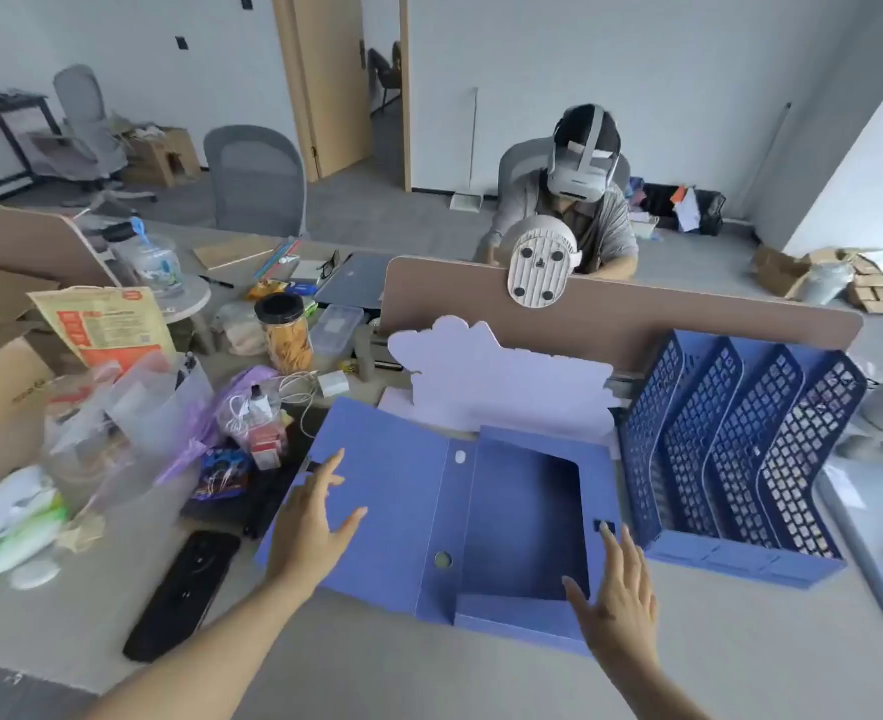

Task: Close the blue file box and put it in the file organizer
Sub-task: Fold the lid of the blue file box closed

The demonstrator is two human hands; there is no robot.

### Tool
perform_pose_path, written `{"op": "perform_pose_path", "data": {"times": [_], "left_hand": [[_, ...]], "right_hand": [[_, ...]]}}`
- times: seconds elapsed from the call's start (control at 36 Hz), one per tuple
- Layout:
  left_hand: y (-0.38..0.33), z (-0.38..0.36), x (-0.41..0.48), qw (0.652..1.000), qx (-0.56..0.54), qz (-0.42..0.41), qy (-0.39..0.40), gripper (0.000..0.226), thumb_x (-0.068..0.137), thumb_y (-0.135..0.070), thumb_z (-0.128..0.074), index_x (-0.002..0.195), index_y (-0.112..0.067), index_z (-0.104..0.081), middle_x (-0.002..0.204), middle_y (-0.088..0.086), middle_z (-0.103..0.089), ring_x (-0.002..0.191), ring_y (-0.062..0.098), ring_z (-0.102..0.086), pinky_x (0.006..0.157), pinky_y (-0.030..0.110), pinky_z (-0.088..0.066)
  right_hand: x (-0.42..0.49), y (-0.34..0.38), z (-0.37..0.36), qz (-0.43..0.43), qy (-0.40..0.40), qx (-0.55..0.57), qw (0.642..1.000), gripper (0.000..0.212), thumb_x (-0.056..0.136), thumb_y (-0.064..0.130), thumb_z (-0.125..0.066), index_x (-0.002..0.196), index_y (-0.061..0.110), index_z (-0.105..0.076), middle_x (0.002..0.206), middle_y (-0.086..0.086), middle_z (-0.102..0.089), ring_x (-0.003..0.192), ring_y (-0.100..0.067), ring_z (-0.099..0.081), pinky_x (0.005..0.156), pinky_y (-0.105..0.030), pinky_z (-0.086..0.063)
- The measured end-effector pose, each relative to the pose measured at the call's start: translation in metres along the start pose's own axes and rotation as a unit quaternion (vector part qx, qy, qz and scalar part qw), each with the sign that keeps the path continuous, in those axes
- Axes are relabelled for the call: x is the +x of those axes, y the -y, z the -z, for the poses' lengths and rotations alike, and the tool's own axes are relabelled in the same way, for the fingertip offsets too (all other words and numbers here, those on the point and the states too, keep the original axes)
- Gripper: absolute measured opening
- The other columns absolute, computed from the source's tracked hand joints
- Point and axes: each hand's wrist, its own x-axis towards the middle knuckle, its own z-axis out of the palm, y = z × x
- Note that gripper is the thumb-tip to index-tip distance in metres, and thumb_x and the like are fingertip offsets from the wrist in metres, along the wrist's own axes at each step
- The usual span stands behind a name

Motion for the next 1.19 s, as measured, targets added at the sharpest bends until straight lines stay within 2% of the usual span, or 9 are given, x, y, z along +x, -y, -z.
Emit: {"op": "perform_pose_path", "data": {"times": [0.31,0.47,0.64,0.81,0.92,0.97,1.06,1.11,1.19], "left_hand": [[0.051,0.008,-0.037,0.971,0.063,0.229,0.012,0.116,0.063,-0.033,-0.092,0.156,-0.029,-0.023,0.154,0.011,-0.040,0.137,0.040,-0.042,0.104,0.060,-0.039],[0.044,0.017,-0.039,0.954,-0.104,0.282,0.002,0.090,0.081,-0.009,-0.079,0.154,-0.023,-0.028,0.147,0.012,-0.050,0.127,0.034,-0.053,0.090,0.042,-0.047],[0.009,0.030,-0.039,0.957,-0.152,0.240,-0.065,0.072,0.083,-0.005,-0.076,0.146,-0.021,-0.044,0.111,0.002,-0.063,0.082,0.005,-0.061,0.073,0.024,-0.045],[-0.027,0.021,-0.043,0.952,-0.250,0.166,-0.066,0.041,0.088,-0.006,-0.069,0.128,-0.014,-0.063,0.102,-0.009,-0.075,0.101,0.020,-0.072,0.080,0.016,-0.056],[-0.049,0.000,-0.047,0.953,-0.286,0.097,0.003,0.055,0.089,-0.041,-0.064,0.142,-0.037,-0.050,0.087,-0.017,-0.071,0.081,0.018,-0.064,0.071,0.048,-0.058],[-0.064,-0.010,-0.049,0.959,-0.274,0.064,0.020,0.059,0.088,-0.050,-0.061,0.145,-0.047,-0.044,0.084,0.002,-0.069,0.076,0.007,-0.046,0.067,0.041,-0.055],[-0.094,-0.020,-0.052,0.965,-0.254,0.036,0.048,0.058,0.094,-0.023,-0.065,0.147,-0.033,-0.045,0.111,0.017,-0.073,0.100,0.013,-0.038,0.066,0.001,-0.039],[-0.105,-0.028,-0.056,0.962,-0.263,0.017,0.069,0.056,0.093,-0.026,-0.064,0.143,-0.040,-0.046,0.132,-0.015,-0.065,0.110,0.010,-0.064,0.080,0.002,-0.044],[-0.112,-0.044,-0.058,0.970,-0.216,-0.053,0.097,0.058,0.089,-0.047,-0.059,0.145,-0.046,-0.043,0.149,-0.027,-0.046,0.131,0.005,-0.055,0.103,0.019,-0.045]], "right_hand": [[-0.024,-0.019,-0.021,-0.145,0.065,-0.010,0.987,0.091,0.084,0.065,-0.053,0.153,0.042,0.001,0.166,0.004,0.008,0.152,-0.028,0.008,0.120,-0.055,-0.005],[-0.023,-0.020,-0.022,-0.146,0.092,0.038,0.984,0.094,0.080,0.063,-0.062,0.153,0.039,-0.009,0.165,0.002,0.003,0.150,-0.031,-0.007,0.118,-0.050,-0.016],[-0.019,-0.022,-0.018,-0.142,0.110,0.066,0.982,0.099,0.075,0.060,-0.070,0.153,0.037,-0.014,0.165,0.002,0.000,0.144,-0.035,-0.018,0.116,-0.049,-0.024],[-0.018,-0.021,-0.014,-0.139,0.117,0.071,0.981,0.099,0.075,0.059,-0.070,0.153,0.036,-0.014,0.164,0.003,0.000,0.144,-0.035,-0.020,0.115,-0.049,-0.026],[-0.020,-0.025,-0.010,-0.127,0.127,0.096,0.979,0.096,0.077,0.053,-0.073,0.153,0.035,-0.016,0.164,0.005,-0.001,0.145,-0.031,-0.016,0.114,-0.048,-0.028],[-0.020,-0.030,-0.007,-0.121,0.139,0.101,0.978,0.093,0.079,0.049,-0.073,0.153,0.033,-0.018,0.164,0.005,-0.001,0.146,-0.029,-0.015,0.115,-0.046,-0.027],[-0.017,-0.038,-0.001,-0.108,0.163,0.103,0.975,0.089,0.081,0.042,-0.074,0.152,0.031,-0.021,0.165,0.002,-0.001,0.148,-0.027,-0.016,0.117,-0.041,-0.024],[-0.015,-0.040,0.003,-0.109,0.179,0.103,0.972,0.086,0.083,0.038,-0.073,0.152,0.033,-0.023,0.165,0.001,0.000,0.150,-0.026,-0.012,0.118,-0.041,-0.022],[-0.009,-0.039,0.012,-0.116,0.174,0.087,0.974,0.078,0.086,0.044,-0.068,0.152,0.035,-0.026,0.165,0.004,0.004,0.151,-0.024,-0.002,0.121,-0.044,-0.016]]}}
